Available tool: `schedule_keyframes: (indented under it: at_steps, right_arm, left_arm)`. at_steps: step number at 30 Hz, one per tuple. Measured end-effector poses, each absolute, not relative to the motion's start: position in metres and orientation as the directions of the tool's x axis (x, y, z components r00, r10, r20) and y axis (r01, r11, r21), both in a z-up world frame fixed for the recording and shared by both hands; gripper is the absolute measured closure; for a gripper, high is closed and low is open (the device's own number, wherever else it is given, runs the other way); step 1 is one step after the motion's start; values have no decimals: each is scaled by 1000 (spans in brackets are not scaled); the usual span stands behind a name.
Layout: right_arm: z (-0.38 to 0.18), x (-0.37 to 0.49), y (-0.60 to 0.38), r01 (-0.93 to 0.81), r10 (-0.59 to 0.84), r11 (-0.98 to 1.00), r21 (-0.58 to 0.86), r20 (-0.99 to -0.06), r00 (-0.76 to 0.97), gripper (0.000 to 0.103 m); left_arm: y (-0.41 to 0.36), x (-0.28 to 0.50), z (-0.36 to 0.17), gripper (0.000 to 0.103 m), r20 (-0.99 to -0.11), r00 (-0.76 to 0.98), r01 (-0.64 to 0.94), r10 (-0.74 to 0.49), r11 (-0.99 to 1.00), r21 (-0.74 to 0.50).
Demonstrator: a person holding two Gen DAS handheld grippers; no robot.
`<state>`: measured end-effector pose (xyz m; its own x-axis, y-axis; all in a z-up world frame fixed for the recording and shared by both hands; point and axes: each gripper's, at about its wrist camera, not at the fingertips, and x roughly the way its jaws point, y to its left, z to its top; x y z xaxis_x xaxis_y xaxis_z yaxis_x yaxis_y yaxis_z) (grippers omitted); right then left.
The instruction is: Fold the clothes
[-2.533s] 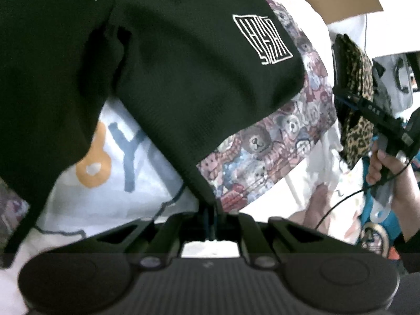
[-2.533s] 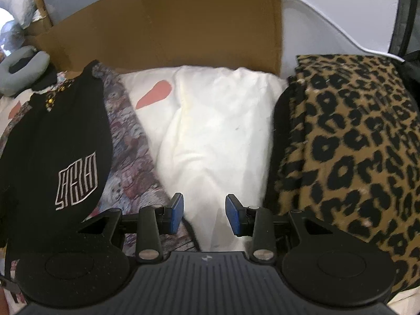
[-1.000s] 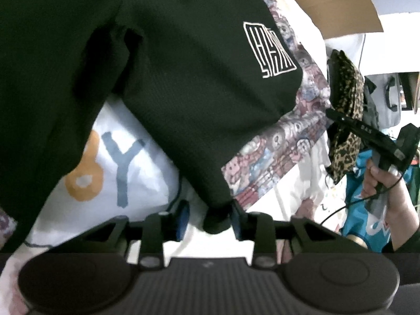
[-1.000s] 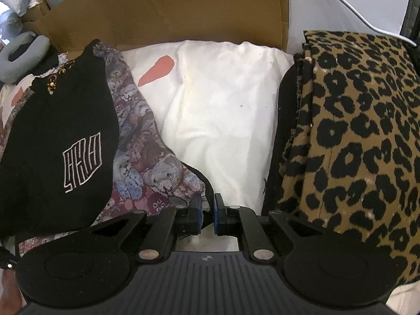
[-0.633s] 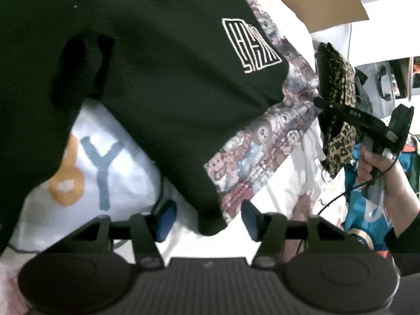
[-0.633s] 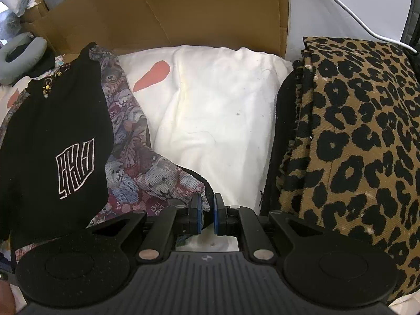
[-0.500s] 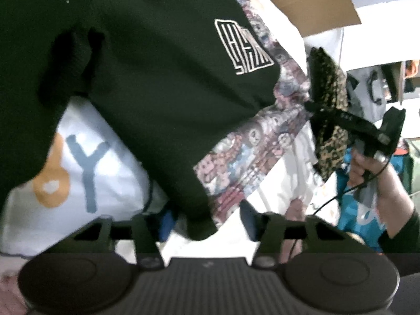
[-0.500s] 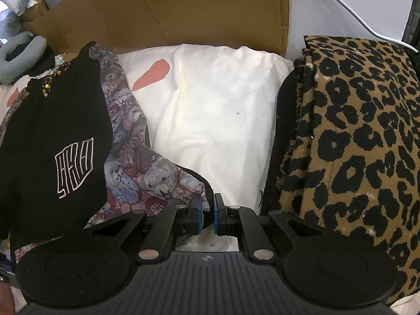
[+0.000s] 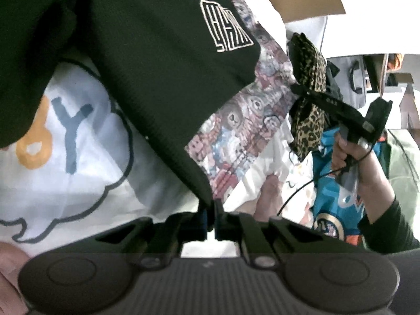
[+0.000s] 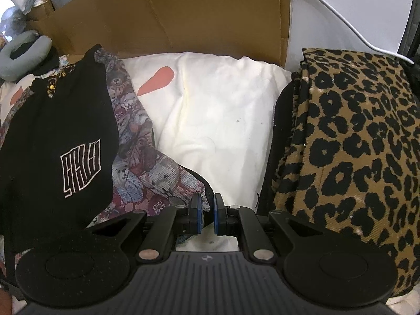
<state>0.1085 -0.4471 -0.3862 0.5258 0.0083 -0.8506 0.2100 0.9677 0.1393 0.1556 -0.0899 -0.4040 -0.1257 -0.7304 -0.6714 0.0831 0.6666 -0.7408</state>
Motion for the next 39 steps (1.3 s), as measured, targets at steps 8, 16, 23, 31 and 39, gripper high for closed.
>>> schedule_keyframes:
  at_steps: [8,16,23,31,39]
  right_arm:
    - [-354,102,-446,213,-31,971,109,-827,562,96]
    - [-324,96,-436,203,-75,977,60,-796,601,96]
    - [-340,98,-426,196,-126,980,-18,-820,558,96]
    - [-406,105,-436,260,-29,961,96,-898,438,95]
    - [-389,105,-436,238,-9,962,130,-862,507,74]
  left_arm:
    - [-92,163,-396,99,-608,-134,85,-782,603,-793]
    - [-93,164,-396,99,-604,-157,107,-781,594,-797]
    - [-104,161,-414,99,-658,-188,112,-729,649,-752]
    - [-100,159,-423,99,-710,-211,112,-672,705,-700]
    - [-105,159,-422,99,-725,-210,129,-656,717,-685]
